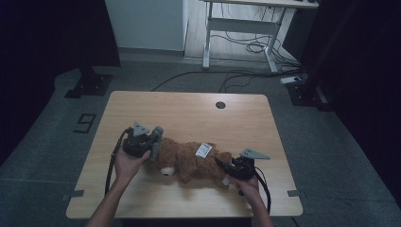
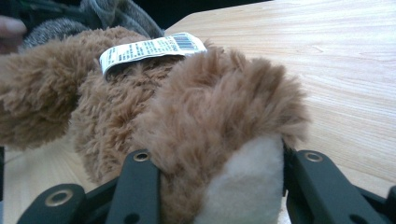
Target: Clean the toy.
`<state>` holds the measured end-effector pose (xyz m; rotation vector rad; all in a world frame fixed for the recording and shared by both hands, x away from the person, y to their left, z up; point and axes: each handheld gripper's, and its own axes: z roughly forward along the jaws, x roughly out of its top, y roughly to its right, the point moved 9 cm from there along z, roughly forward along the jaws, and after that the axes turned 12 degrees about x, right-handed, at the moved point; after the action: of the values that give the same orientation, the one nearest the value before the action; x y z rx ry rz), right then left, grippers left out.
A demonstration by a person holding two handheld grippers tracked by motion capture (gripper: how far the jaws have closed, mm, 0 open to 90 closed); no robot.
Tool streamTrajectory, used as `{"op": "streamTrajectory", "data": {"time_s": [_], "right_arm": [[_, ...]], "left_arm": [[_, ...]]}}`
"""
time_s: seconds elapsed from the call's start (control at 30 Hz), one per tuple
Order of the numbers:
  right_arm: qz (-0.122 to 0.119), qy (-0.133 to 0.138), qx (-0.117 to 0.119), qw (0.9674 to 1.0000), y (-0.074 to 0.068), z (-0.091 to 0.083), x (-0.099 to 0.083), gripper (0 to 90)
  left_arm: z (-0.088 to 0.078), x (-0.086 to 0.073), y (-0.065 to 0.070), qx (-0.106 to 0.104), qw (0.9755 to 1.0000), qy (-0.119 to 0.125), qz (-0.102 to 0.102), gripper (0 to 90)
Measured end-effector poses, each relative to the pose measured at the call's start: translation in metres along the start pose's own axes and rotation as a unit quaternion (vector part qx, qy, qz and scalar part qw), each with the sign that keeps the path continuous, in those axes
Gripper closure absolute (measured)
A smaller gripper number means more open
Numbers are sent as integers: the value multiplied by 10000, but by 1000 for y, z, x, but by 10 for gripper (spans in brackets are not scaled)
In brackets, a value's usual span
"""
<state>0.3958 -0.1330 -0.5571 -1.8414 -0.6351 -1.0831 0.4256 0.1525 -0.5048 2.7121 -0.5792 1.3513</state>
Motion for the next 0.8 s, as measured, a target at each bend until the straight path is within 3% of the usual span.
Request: {"op": "streamTrajectory", "data": {"time_s": [0.1,0.3,0.4,0.53,0.67,0.8], "right_arm": [[17,-30,22,10000,-3,-2,0,580],[-83,-162,2,9998,-12,-4,1,572],[-152,-256,45,9995,-18,-6,-1,553],[-69,-405,42,9991,-23,-12,-1,471],[-4,-587,-34,9983,-27,-19,3,344],[-102,-651,-88,9978,-30,-28,10,327]], "left_arm": [[-1,-7,1,-190,9996,85,-183,817],[-8,-14,5,-287,9991,268,-156,816],[-12,-21,7,-431,9980,382,-266,816],[-21,-30,9,-681,9954,525,-414,814],[-29,-35,11,-852,9939,601,-361,809],[-31,-37,13,-986,9921,658,-402,806]]}}
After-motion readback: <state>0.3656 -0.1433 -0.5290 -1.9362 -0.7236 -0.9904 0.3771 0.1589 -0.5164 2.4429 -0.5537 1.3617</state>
